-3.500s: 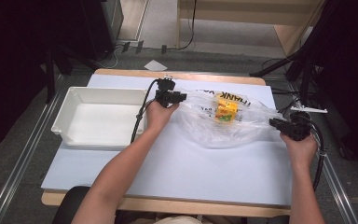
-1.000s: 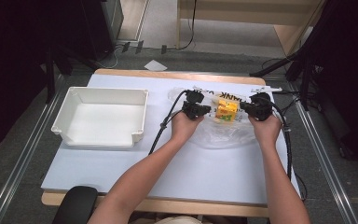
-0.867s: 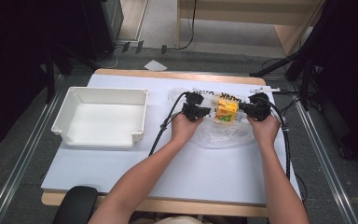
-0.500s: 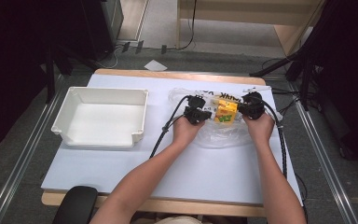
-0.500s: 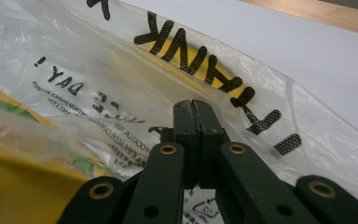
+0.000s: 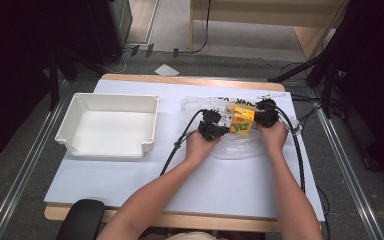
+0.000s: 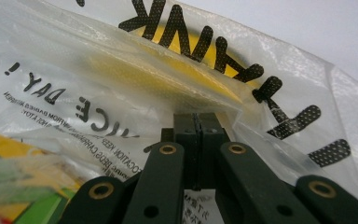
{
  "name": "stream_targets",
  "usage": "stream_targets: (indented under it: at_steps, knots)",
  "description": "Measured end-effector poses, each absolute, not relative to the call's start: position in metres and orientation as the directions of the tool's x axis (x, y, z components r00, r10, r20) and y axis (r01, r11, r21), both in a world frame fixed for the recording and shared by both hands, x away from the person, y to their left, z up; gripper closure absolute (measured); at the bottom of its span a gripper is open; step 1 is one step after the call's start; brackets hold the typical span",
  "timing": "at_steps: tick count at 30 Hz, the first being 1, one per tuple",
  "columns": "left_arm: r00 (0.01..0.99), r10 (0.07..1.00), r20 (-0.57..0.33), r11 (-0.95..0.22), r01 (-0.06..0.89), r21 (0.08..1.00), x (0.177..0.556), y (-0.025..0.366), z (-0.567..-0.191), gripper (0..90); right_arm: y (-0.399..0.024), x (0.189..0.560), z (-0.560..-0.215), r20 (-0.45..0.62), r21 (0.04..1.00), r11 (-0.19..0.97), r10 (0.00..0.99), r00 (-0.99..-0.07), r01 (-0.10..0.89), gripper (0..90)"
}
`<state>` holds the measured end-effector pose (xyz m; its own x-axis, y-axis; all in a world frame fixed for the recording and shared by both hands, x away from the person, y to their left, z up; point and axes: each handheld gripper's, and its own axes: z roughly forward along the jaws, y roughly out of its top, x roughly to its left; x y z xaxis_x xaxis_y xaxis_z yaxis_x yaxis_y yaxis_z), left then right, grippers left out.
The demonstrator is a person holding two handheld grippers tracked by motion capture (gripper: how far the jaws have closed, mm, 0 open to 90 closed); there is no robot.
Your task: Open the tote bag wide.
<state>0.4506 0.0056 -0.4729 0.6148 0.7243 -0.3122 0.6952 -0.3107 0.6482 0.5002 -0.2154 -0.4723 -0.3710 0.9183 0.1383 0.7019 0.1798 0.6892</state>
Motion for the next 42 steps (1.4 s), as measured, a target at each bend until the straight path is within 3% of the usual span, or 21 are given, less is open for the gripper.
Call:
stream_targets:
  at_steps: [23, 28, 40, 42]
  knots:
    - [0.690, 0.651, -0.316, -0.367, 0.651, 0.664, 0.399, 0.015, -0.479, 89.4, -0.212, 0.523, -0.475, 0.092, 0.672, 0.215, 0.926, -0.367, 0.709, 89.7]
    - [0.705, 0.632, -0.323, -0.378, 0.644, 0.666, 0.387, 0.016, -0.479, 89.3, -0.216, 0.526, -0.475, 0.129, 0.666, 0.171, 0.932, -0.338, 0.726, 89.7]
    - [0.722, 0.600, -0.345, -0.388, 0.640, 0.664, 0.369, 0.025, -0.477, 89.2, -0.210, 0.538, -0.472, 0.091, 0.648, 0.197, 0.939, -0.331, 0.736, 89.8]
    - [0.732, 0.590, -0.340, -0.394, 0.629, 0.670, 0.364, 0.029, -0.475, 89.2, -0.213, 0.540, -0.474, 0.134, 0.656, 0.152, 0.941, -0.312, 0.739, 90.0]
